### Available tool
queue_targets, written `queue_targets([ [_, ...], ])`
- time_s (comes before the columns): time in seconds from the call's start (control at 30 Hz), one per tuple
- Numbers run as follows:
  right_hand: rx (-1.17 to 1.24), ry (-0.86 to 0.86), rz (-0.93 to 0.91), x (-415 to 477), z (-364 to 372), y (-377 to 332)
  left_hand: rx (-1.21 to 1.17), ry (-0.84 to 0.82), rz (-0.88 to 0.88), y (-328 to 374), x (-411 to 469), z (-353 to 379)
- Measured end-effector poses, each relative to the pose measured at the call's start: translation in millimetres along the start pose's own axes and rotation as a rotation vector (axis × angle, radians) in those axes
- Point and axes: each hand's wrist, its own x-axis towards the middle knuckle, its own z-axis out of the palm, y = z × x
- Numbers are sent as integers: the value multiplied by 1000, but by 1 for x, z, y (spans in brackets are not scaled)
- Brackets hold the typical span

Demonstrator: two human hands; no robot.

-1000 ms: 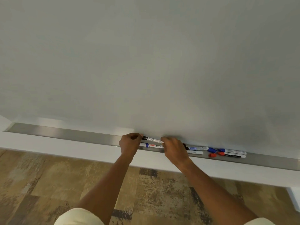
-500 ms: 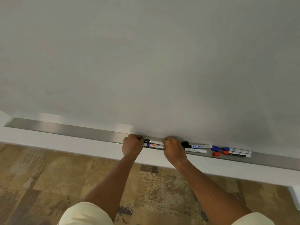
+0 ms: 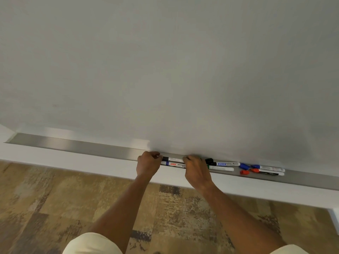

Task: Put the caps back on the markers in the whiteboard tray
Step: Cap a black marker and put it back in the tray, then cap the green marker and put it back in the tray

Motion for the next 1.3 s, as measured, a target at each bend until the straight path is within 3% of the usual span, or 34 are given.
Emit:
queue_targets([
  [0.37,26,36,-17,-9,-12,11,-7,107,93,4,-8,-1],
  [0.63,105,129,44,-46,-36,81,69,43,549,31,-35,28],
  [0.8,64,126,63,-60,-40,107,272,-119,703,46,-49,66],
  [1.03,-5,47,42,-68,-28,113,652,-149,804,56,-49,87],
  [1.3,-25,31,40,-72,-25,121,762,-201,807,58,-45,91],
])
